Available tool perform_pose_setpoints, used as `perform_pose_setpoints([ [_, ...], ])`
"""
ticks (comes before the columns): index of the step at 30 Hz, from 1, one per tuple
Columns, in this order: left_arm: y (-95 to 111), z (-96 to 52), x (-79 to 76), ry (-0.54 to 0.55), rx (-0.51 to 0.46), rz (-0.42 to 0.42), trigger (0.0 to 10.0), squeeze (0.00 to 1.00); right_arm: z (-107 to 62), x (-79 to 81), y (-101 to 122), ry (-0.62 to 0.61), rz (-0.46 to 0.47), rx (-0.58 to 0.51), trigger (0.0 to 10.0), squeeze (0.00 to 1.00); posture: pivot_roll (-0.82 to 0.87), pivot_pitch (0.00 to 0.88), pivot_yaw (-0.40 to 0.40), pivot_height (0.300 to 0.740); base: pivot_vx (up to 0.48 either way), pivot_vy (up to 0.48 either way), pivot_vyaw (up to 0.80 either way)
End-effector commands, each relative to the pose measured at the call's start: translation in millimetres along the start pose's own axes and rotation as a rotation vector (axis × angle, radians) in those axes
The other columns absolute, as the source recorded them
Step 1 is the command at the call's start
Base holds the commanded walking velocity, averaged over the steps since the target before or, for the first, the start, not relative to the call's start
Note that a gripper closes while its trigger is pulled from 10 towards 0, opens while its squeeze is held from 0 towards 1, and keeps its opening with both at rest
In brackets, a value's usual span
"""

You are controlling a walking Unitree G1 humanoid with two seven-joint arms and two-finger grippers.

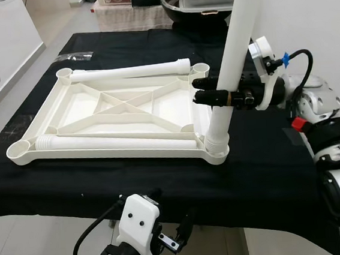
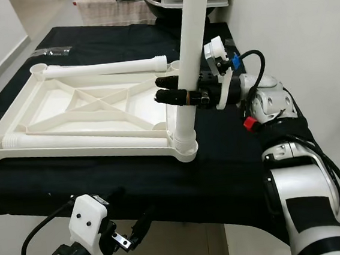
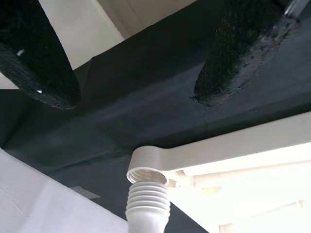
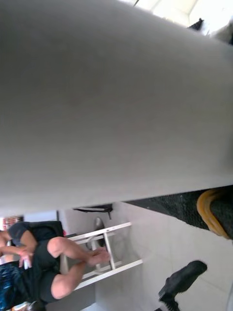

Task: Building children table

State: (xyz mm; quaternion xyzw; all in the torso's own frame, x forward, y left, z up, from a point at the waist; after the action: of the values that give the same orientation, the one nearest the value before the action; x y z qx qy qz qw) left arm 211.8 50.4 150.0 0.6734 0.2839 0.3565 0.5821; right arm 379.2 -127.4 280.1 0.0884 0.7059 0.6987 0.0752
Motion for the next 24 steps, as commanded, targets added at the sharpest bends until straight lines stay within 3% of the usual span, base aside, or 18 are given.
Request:
perform_pose_setpoints([
  [1, -1, -2.6, -0.6, 0.001, 0.015, -0.002, 10.0, 0.0, 3.5, -0.2, 2, 0.012, -0.027, 0.014, 10.0, 0.0, 0.14, 0.181, -0.047, 0.74, 0.0, 0.0, 0.0],
  [24, 5, -2.1, 6.8, 0.024, 0.019, 0.022, 10.0, 0.0, 8.0, -1.3, -20, 0.032, -0.035, 0.056, 10.0, 0.0, 0.15, 0.186, -0.045, 0.74, 0.0, 0.0, 0.0],
])
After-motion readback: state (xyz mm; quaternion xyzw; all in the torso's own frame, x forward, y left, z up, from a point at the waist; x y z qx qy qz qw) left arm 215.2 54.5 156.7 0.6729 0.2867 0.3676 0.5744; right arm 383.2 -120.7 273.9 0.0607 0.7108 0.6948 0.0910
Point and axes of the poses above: a point about 5 cm out from each wrist's last joint towards the gripper, its own z axis pointing out of the wrist towards the gripper, its own y axis along the axis of the wrist's last joint, x = y × z, the point moved 6 cm from there along z, pointing out of the wrist towards the gripper, and after that the axes turned 10 degrees about z, right-handed, at the moved point
